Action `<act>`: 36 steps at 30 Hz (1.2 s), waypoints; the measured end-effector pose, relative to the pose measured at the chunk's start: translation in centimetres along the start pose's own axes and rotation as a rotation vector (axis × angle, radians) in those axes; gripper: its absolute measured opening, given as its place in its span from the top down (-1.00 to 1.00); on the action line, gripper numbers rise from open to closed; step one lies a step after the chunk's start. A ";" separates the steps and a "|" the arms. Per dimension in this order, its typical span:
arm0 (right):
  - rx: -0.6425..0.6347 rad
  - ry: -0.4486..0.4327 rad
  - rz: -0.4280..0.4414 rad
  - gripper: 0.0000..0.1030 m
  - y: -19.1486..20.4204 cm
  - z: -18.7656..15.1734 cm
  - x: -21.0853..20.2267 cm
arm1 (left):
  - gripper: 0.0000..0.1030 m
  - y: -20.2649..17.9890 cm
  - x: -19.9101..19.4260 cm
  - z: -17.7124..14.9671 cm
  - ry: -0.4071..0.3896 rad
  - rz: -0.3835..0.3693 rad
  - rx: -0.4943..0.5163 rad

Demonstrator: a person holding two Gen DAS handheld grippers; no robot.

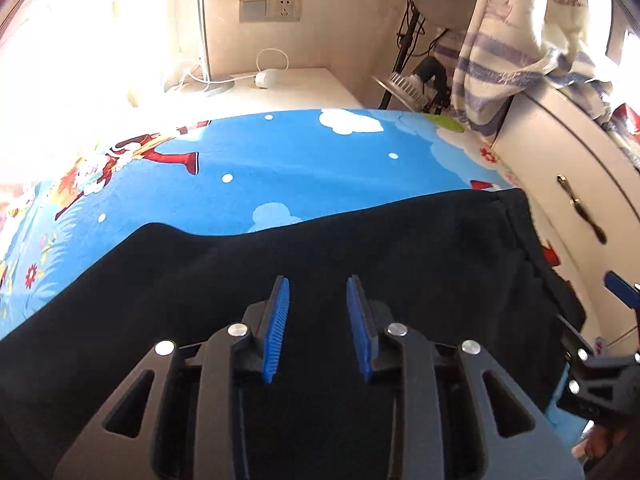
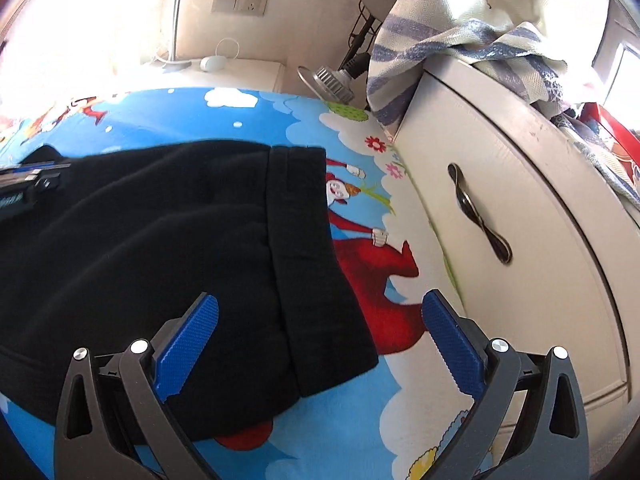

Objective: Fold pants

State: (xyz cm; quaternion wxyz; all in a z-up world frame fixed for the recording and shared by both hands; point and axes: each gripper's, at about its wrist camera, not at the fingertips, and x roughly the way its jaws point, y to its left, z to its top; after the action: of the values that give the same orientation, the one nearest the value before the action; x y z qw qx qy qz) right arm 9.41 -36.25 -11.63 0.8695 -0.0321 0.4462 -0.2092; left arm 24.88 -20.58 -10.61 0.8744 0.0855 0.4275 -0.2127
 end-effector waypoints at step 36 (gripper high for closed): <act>-0.065 0.014 0.034 -0.90 0.9 0.7 2.2 | 0.27 -6.2 -7.5 -12.1 -0.088 -0.056 0.063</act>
State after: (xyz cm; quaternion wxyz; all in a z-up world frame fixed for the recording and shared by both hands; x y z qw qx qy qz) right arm 11.42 -36.33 -13.05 0.8682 -0.0516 0.4594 -0.1801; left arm 9.39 -19.89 -12.01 0.8830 0.0914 0.3839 -0.2541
